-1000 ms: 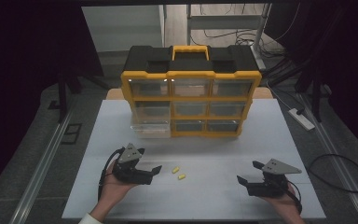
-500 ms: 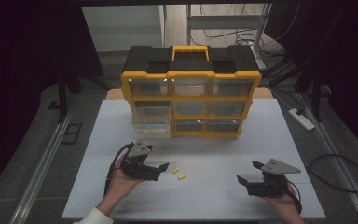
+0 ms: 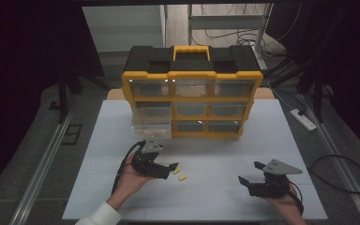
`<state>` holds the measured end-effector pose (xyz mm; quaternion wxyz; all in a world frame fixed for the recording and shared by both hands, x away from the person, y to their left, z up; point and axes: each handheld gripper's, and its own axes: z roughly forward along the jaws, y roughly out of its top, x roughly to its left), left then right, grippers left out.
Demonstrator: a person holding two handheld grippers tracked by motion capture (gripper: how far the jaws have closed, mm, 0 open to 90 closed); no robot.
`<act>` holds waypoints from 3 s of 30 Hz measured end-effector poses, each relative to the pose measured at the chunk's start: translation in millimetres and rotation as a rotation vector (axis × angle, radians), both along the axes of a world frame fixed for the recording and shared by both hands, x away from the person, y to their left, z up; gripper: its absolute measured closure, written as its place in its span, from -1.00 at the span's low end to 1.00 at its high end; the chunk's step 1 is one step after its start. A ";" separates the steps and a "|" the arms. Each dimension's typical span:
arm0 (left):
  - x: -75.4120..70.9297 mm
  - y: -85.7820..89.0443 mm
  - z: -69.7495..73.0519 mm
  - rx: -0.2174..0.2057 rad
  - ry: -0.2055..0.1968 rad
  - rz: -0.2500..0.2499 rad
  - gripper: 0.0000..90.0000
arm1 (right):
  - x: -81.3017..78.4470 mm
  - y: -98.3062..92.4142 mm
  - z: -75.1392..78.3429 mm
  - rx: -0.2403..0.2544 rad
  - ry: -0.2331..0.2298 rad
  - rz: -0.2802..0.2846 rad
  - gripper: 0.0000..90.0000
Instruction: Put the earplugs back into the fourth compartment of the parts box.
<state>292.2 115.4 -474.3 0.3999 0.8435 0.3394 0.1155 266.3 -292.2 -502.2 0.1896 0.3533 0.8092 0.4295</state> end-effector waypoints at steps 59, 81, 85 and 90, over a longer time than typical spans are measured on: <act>9.4 -23.5 -20.5 0.109 0.014 -0.096 0.74 | 1.9 0.4 -2.8 -0.051 -0.003 -0.001 -0.62; -18.1 11.8 7.2 -0.116 -0.127 0.000 0.74 | 2.2 -1.6 -1.7 -0.038 -0.006 -0.006 -0.62; -21.3 15.5 12.8 -0.134 -0.147 0.007 0.73 | 2.2 -1.8 -1.5 -0.038 -0.007 -0.006 -0.62; -24.8 20.7 24.7 -0.168 -0.168 0.012 0.73 | 2.2 -1.8 -1.5 -0.039 -0.008 -0.006 -0.62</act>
